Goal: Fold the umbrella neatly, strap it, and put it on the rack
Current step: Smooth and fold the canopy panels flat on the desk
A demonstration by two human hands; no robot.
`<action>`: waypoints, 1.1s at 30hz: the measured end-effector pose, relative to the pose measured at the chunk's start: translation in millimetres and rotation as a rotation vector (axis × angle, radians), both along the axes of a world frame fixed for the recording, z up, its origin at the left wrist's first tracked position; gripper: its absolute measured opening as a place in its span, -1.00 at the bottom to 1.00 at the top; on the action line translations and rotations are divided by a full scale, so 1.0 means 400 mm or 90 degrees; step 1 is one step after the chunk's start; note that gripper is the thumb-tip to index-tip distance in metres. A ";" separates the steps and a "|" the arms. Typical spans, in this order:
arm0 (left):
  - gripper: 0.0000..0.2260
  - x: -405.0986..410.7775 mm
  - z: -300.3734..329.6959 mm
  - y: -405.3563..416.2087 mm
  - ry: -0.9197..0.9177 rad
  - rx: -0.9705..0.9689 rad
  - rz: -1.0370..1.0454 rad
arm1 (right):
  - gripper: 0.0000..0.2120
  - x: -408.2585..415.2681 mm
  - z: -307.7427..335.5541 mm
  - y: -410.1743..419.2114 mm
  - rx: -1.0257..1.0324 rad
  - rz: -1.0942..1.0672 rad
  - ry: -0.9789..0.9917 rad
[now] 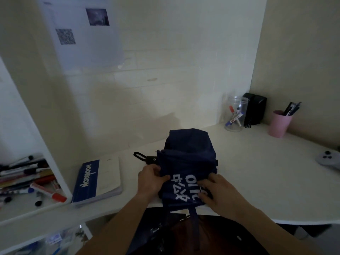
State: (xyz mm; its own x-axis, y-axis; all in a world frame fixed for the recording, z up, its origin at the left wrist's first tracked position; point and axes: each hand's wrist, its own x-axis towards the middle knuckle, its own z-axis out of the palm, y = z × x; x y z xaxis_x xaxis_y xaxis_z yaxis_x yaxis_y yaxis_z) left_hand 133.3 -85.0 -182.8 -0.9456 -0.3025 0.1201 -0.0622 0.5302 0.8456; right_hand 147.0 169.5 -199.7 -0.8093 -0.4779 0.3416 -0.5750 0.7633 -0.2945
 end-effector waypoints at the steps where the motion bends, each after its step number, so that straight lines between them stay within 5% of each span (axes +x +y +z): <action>1: -0.69 0.001 -0.007 0.002 0.022 -0.021 -0.002 | -0.61 -0.004 -0.003 0.003 0.020 -0.006 -0.017; 4: -0.59 0.006 -0.023 0.002 0.088 -0.053 -0.010 | -0.69 -0.007 0.032 0.005 0.015 -0.034 -0.083; 8: -0.51 0.013 -0.036 0.015 0.177 -0.094 -0.026 | -0.71 -0.025 0.184 -0.012 -0.436 -0.240 -0.062; 12: -0.64 0.014 -0.048 0.016 0.392 -0.357 -0.036 | -0.60 -0.101 0.290 -0.059 -0.662 -0.259 -0.388; 15: -0.89 0.014 -0.039 0.020 0.554 -0.665 -0.300 | -0.67 -0.126 0.306 -0.079 -0.778 -0.194 -0.432; 18: -0.89 0.006 -0.037 0.006 0.490 -0.765 -0.489 | -0.67 -0.107 0.297 -0.062 -0.788 -0.130 -0.350; 22: -0.69 0.041 -0.013 -0.011 0.244 -0.532 -0.469 | -0.69 -0.011 0.236 -0.037 -0.678 -0.045 -0.266; 26: -0.79 0.100 0.002 -0.033 0.063 -0.252 -0.405 | -0.78 0.064 0.107 -0.018 -0.610 -0.033 -0.278; 30: -0.86 0.136 0.009 -0.032 0.132 -0.031 -0.105 | -0.71 0.074 0.027 -0.008 -0.543 -0.081 -0.336; 33: -0.67 0.126 0.053 -0.024 0.161 0.101 0.074 | -0.69 0.073 0.022 -0.012 -0.499 -0.110 -0.329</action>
